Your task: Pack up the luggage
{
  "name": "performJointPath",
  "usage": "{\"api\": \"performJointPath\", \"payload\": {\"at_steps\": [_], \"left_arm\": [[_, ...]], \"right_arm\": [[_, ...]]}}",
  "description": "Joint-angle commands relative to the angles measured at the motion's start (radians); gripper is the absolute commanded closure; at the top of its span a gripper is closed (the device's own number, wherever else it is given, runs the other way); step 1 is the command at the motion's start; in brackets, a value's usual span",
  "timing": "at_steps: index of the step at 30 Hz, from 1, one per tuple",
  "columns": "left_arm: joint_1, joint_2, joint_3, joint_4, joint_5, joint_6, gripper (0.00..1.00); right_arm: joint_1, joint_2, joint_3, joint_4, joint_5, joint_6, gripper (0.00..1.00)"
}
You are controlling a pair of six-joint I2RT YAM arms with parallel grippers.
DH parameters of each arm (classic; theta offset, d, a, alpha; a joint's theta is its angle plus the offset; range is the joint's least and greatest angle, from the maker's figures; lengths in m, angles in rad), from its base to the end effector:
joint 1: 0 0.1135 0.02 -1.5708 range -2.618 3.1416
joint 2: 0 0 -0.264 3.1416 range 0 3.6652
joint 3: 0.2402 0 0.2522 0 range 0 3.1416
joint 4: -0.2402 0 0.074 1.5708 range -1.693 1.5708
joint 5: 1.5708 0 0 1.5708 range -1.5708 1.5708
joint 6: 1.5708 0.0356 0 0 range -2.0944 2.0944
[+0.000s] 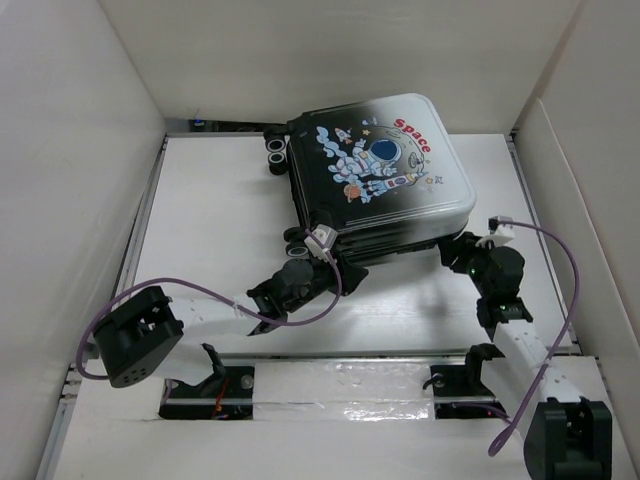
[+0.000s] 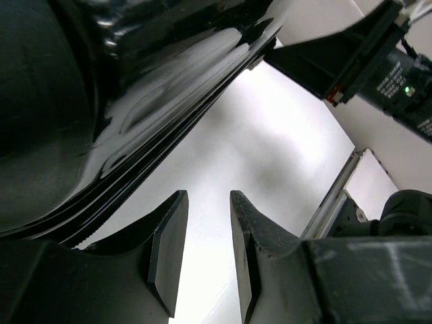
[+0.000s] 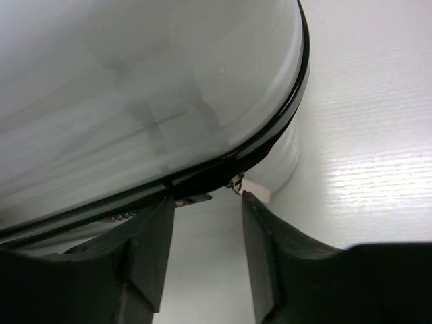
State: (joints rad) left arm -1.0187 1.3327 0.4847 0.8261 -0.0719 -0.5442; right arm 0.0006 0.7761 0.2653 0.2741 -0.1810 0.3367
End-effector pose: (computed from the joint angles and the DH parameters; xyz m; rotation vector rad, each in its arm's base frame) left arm 0.1460 -0.2322 0.2236 0.3448 1.6830 -1.1392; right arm 0.1806 0.0065 0.2055 0.1759 1.8134 0.4028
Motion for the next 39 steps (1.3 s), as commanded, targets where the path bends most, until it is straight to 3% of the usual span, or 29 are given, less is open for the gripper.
{"api": "performJointPath", "payload": {"at_steps": [1, 6, 12, 16, 23, 26, 29, 30, 33, 39], "left_arm": [[0.023, -0.024, 0.012, 0.045, -0.012, -0.005, 0.72], [0.118, -0.09, -0.02, 0.018, -0.057, -0.036, 0.71], [0.201, -0.174, -0.057, 0.001, -0.058, -0.039, 0.71], [0.23, -0.211, -0.066, -0.005, -0.052, -0.036, 0.7], [0.239, -0.201, -0.087, 0.045, 0.046, -0.049, 0.71], [0.177, -0.175, -0.086, 0.074, 0.067, -0.05, 0.71], [0.109, -0.129, -0.054, 0.076, 0.1, 0.001, 0.75], [0.1, -0.113, -0.046, 0.077, 0.093, 0.004, 0.76], [0.089, -0.063, -0.035, 0.113, 0.122, -0.019, 0.79], [0.049, -0.003, 0.0, 0.1, 0.09, -0.013, 0.79]], "right_arm": [[-0.005, -0.058, -0.049, 0.117, -0.012, 0.041, 0.48], [-0.027, -0.143, -0.074, 0.085, 0.005, 0.042, 0.45], [-0.062, 0.081, -0.009, 0.163, -0.084, -0.001, 0.49], [-0.062, 0.144, 0.041, 0.149, -0.114, -0.022, 0.51], [-0.062, 0.212, 0.064, 0.223, -0.089, -0.008, 0.51], [-0.062, 0.262, 0.071, 0.261, -0.118, -0.011, 0.5], [-0.062, 0.278, 0.061, 0.306, -0.135, -0.01, 0.58], [-0.062, 0.278, 0.058, 0.315, -0.135, -0.008, 0.67], [-0.062, 0.258, 0.054, 0.317, -0.132, -0.011, 0.79], [-0.062, 0.221, -0.001, 0.338, -0.101, 0.012, 0.98]]}}
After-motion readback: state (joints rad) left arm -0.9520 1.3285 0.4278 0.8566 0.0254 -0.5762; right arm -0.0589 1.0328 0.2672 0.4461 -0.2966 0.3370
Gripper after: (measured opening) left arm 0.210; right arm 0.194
